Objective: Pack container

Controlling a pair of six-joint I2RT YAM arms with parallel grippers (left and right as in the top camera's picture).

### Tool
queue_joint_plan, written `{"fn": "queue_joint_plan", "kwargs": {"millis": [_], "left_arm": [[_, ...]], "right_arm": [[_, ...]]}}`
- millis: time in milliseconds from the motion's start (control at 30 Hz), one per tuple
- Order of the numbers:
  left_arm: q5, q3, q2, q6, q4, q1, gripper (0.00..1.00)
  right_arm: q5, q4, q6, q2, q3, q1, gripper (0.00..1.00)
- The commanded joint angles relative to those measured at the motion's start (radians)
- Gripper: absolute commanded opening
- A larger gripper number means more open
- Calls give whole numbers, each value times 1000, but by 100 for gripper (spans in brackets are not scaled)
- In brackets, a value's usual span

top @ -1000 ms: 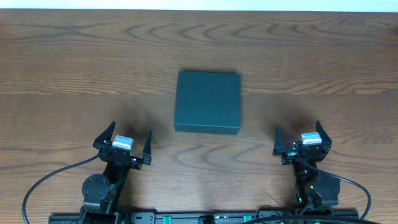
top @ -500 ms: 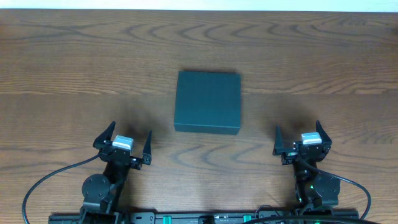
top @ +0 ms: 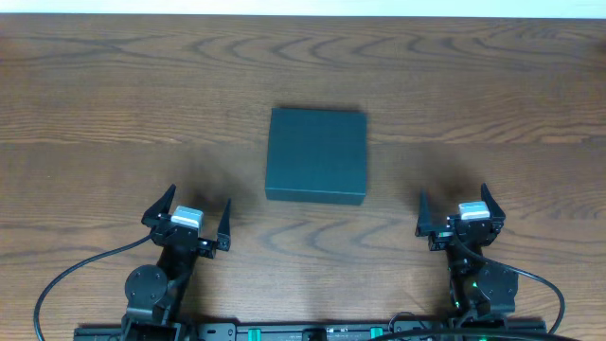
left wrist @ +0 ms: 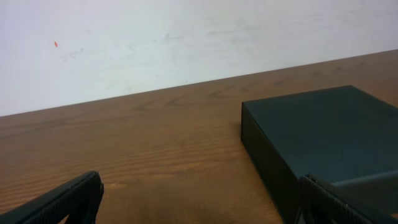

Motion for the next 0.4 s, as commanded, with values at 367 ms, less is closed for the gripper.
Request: {"fn": "queue_joint_plan", "kwargs": {"millis": [367], "left_arm": [[36, -13, -5, -9, -37, -3, 98]], "right_arm": [[3, 0, 14, -7, -5, -8, 99]]}}
